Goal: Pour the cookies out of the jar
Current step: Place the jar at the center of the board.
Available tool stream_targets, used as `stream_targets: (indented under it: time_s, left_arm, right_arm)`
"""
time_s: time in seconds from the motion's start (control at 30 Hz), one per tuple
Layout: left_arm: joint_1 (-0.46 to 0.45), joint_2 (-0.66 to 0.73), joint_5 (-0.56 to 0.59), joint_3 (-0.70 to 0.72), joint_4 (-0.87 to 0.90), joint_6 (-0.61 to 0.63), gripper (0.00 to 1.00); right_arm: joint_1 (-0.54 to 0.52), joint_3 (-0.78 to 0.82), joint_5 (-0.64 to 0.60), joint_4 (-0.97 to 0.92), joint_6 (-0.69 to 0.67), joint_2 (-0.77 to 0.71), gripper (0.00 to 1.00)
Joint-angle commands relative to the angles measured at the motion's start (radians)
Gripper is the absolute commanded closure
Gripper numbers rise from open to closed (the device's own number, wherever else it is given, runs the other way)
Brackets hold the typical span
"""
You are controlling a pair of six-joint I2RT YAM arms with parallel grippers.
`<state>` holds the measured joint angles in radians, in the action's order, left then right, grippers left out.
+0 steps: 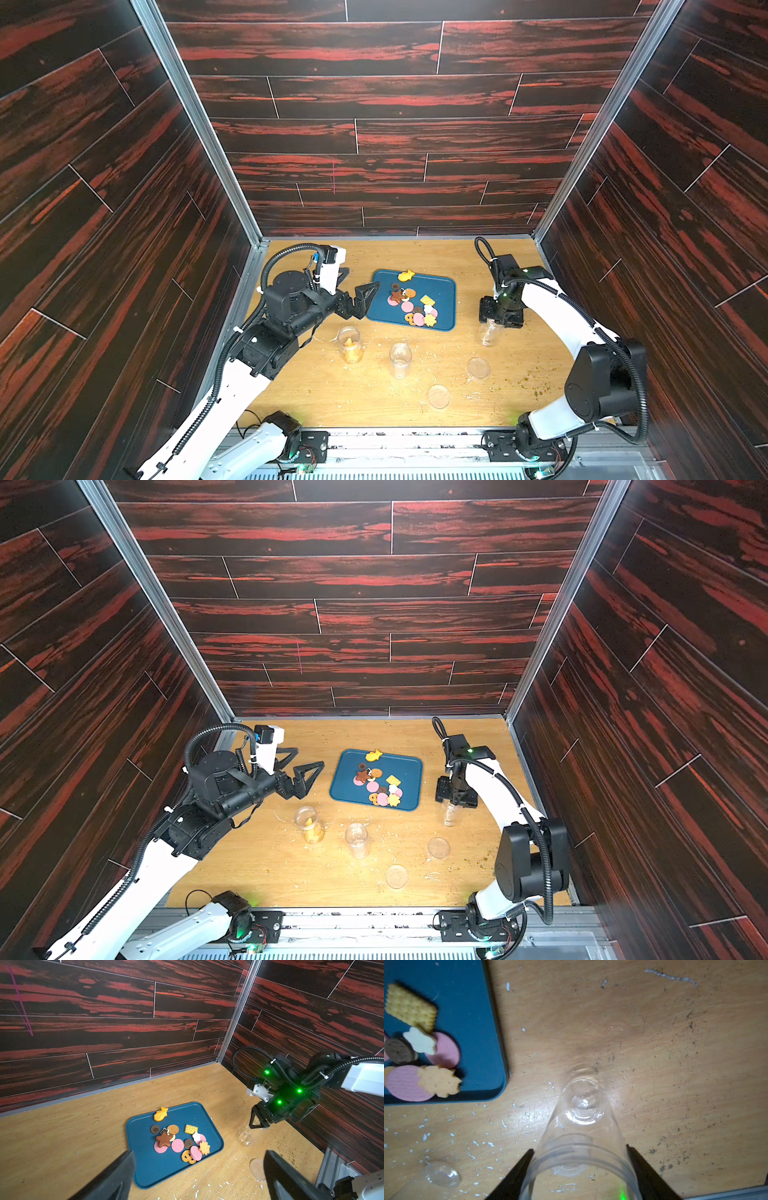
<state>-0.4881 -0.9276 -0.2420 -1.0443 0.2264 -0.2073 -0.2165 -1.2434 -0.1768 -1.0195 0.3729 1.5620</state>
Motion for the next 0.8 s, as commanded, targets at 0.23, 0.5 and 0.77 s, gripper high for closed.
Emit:
stream_targets:
  time_s: [0.23,0.5,0.77]
  left_arm:
    - [0.004,-0.008,0.016,-0.015,0.018,-0.016,0.01]
    - [0.005,-0.022,0.015,-0.011,-0.002,-0.029,0.01]
    - [0.005,-0.042,0.011,-0.022,-0.014,-0.03,0.0]
  right_arm:
    - [0.021,0.068,0.016,0.048,-0.005,0.017,0.29]
    - [0.03,0.104,0.023,0.062,-0.012,0.013,0.19]
    - [0.032,0.079,0.022,0.049,-0.015,-0.006,0.06]
